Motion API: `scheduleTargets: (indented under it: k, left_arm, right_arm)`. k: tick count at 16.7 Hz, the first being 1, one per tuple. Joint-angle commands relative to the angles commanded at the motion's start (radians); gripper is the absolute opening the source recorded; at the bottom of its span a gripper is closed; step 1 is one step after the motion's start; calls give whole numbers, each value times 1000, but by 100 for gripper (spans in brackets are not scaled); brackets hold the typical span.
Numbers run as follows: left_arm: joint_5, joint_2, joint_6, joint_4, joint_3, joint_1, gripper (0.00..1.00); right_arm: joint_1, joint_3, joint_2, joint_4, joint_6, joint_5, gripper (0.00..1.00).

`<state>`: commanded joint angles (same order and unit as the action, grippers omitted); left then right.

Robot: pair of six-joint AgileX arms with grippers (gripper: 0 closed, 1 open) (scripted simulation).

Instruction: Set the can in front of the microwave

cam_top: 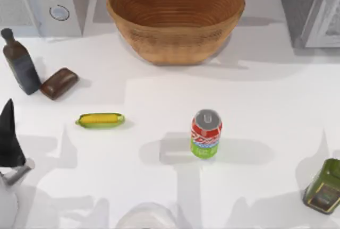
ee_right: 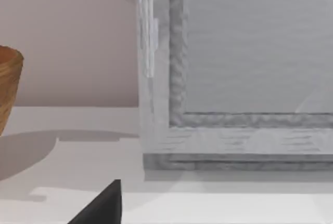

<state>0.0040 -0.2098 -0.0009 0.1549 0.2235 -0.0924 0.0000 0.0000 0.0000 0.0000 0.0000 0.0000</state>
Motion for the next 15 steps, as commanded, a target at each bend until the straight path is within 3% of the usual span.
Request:
scheduleTargets:
  k: [5, 15]
  left_arm:
    - [-2, -443, -3, 286, 410, -160, 100]
    - [-3, -1566, -9, 968, 1425, -542, 100]
  right_arm:
    - [0, 0, 0, 0, 0, 0, 100]
    - [0, 0, 0, 0, 0, 0, 100]
